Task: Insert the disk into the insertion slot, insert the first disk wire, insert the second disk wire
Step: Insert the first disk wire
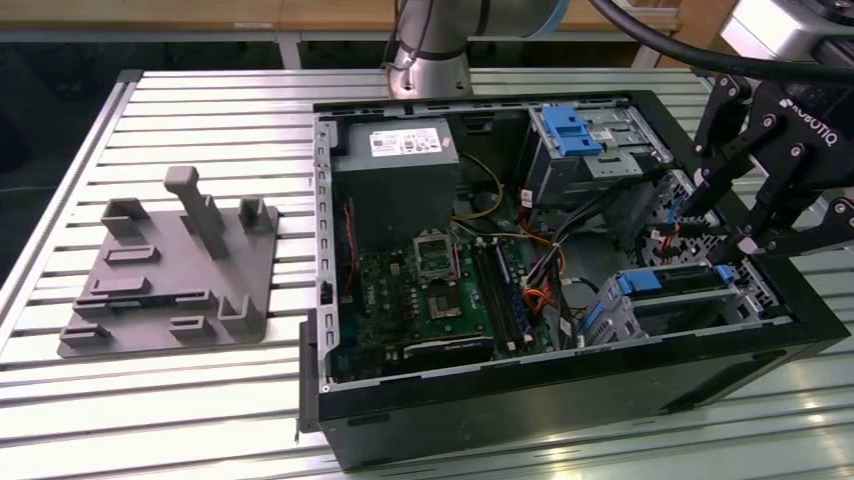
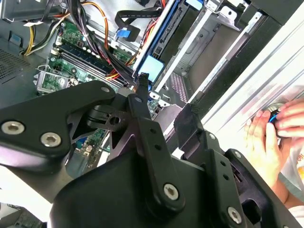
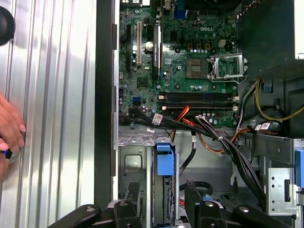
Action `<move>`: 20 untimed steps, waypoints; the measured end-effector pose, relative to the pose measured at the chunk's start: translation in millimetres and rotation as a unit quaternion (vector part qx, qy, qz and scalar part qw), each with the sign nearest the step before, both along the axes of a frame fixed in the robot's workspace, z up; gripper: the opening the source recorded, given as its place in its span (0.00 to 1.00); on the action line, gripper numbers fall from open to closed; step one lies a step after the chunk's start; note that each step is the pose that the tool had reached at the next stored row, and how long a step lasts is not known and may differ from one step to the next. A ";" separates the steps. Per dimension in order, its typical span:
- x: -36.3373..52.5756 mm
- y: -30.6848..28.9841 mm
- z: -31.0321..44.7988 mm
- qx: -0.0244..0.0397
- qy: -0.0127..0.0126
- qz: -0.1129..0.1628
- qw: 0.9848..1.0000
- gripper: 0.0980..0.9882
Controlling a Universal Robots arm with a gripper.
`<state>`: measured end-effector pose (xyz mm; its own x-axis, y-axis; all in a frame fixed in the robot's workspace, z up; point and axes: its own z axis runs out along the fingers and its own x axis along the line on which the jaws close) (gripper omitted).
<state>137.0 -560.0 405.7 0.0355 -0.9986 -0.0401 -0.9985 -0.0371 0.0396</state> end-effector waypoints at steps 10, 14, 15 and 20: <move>0.9 10.1 -3.1 -0.010 0.000 0.000 1.000 0.45; 1.3 22.9 -5.4 -0.029 0.000 0.000 1.000 0.45; 1.3 25.2 -5.5 -0.038 0.000 0.000 0.999 0.45; 2.0 35.9 -6.1 -0.064 -0.008 0.000 0.998 0.45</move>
<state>139.0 -524.1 399.6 0.0341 -0.9956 0.0878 -0.9991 -0.0319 0.0272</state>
